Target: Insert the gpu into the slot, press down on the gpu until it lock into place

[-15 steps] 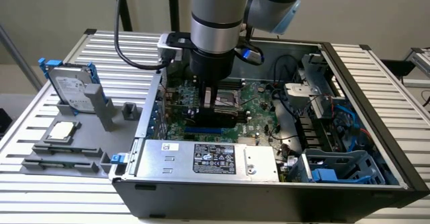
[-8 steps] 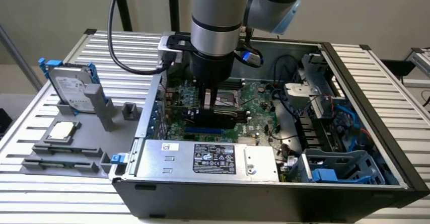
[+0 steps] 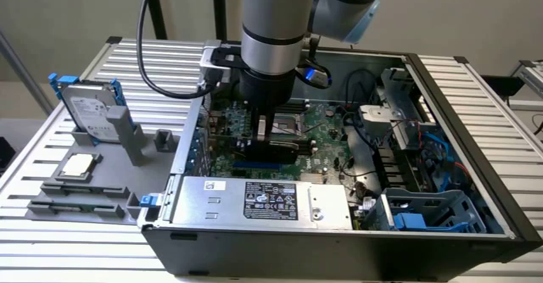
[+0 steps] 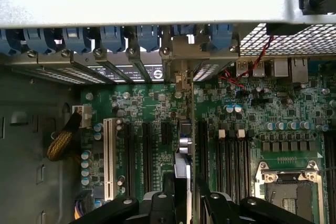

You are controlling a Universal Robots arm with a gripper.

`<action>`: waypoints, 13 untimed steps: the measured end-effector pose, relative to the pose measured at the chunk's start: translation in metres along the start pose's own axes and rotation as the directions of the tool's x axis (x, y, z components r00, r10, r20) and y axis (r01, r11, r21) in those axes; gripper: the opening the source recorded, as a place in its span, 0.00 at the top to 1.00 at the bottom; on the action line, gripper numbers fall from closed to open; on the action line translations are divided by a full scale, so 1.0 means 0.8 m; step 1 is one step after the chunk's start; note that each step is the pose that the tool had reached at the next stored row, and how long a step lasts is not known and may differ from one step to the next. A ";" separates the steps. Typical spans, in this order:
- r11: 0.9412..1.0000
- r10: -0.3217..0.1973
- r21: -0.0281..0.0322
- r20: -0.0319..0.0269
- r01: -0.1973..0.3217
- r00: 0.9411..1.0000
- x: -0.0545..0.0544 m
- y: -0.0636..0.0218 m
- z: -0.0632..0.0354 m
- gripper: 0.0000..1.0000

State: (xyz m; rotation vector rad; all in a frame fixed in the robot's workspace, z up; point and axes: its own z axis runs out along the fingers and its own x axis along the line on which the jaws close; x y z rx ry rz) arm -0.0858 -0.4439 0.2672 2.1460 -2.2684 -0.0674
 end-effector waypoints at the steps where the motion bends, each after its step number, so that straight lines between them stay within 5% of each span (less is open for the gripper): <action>1: 1.000 0.000 -0.001 0.001 0.000 1.000 0.000 0.000 0.001 0.74; 13: 1.000 0.000 -0.008 0.004 0.000 1.000 0.002 -0.002 0.007 0.74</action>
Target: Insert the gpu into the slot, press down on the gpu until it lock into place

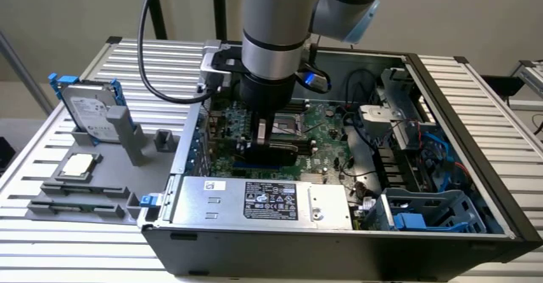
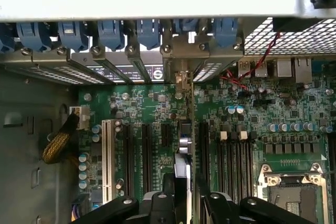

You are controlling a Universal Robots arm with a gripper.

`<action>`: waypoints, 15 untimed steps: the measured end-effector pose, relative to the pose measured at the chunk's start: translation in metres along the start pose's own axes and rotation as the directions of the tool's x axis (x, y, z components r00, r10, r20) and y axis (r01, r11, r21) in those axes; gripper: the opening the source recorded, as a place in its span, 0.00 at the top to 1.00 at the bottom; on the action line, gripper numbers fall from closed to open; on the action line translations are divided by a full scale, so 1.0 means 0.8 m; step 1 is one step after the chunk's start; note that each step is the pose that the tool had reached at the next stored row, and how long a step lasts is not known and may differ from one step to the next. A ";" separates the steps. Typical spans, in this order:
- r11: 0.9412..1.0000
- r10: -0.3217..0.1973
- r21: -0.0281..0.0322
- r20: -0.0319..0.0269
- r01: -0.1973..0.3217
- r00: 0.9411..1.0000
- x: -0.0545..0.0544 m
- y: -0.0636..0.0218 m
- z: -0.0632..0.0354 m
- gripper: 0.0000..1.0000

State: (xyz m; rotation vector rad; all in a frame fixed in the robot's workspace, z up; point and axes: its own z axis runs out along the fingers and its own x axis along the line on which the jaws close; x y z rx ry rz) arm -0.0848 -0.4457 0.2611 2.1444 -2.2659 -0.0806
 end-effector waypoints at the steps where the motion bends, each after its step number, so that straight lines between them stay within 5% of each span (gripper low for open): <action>1: 1.000 0.000 -0.001 0.000 0.000 1.000 0.000 0.000 0.000 0.74; 15: 1.000 0.001 -0.025 -0.001 -0.001 1.000 0.001 -0.005 -0.006 0.74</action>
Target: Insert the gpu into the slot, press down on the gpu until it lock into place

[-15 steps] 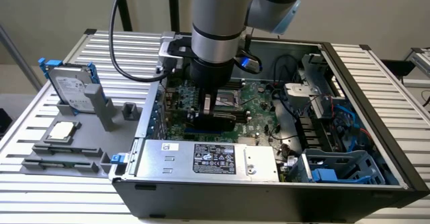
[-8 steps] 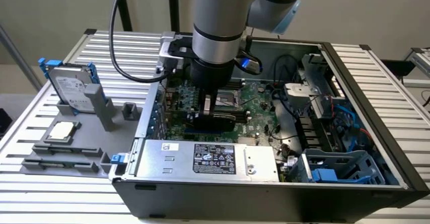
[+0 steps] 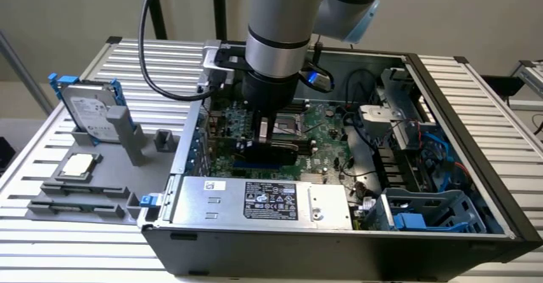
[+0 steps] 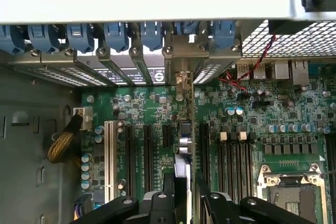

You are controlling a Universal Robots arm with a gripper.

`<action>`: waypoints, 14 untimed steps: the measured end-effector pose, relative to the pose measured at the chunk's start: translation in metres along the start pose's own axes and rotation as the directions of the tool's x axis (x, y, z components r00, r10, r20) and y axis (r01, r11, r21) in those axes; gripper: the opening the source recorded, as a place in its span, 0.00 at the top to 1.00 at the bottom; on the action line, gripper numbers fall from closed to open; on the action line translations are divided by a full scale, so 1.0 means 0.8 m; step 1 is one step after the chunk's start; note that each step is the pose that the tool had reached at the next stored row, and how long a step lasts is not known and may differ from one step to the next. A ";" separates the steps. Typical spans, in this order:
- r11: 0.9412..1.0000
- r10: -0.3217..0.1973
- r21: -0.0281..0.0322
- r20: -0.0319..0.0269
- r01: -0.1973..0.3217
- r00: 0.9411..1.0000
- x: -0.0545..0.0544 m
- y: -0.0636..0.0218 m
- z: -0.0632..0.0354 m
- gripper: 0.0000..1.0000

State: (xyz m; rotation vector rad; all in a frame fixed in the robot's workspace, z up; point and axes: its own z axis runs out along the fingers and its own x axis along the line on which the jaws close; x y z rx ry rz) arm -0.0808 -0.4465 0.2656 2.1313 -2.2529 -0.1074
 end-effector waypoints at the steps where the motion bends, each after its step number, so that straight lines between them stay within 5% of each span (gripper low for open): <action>1: 1.000 0.000 -0.001 0.000 0.000 1.000 0.000 0.000 0.000 0.74; 14: 1.000 0.000 -0.019 -0.002 0.000 1.000 0.000 -0.002 0.004 0.74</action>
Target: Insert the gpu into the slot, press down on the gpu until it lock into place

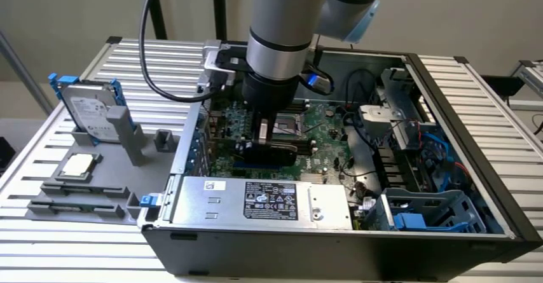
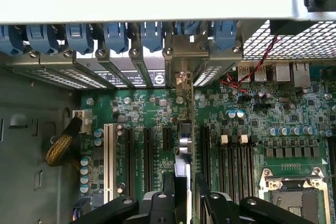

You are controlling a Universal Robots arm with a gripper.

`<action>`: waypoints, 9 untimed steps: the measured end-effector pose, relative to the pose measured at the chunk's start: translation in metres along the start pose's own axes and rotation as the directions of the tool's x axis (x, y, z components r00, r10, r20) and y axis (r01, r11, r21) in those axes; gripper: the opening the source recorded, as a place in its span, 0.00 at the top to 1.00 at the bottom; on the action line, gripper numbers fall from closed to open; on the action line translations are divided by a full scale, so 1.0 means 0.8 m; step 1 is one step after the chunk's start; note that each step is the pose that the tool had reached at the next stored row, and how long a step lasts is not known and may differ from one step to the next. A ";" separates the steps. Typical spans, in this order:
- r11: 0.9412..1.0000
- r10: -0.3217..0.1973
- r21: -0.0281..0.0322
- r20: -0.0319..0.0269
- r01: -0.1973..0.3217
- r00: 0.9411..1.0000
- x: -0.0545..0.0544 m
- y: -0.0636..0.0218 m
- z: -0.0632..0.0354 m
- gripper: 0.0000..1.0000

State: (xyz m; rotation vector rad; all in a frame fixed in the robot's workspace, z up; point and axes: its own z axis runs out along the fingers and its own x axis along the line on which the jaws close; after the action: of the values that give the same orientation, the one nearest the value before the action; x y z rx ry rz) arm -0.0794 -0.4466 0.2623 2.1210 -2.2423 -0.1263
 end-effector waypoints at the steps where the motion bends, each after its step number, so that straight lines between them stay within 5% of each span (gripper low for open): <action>1: 1.000 0.000 -0.001 0.000 0.000 1.000 0.000 -0.001 0.000 0.74; 9: 1.000 0.000 -0.008 0.000 0.000 1.000 0.001 -0.003 0.002 0.74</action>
State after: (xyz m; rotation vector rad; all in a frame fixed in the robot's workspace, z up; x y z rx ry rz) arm -0.0772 -0.4471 0.2605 2.1170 -2.2383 -0.1348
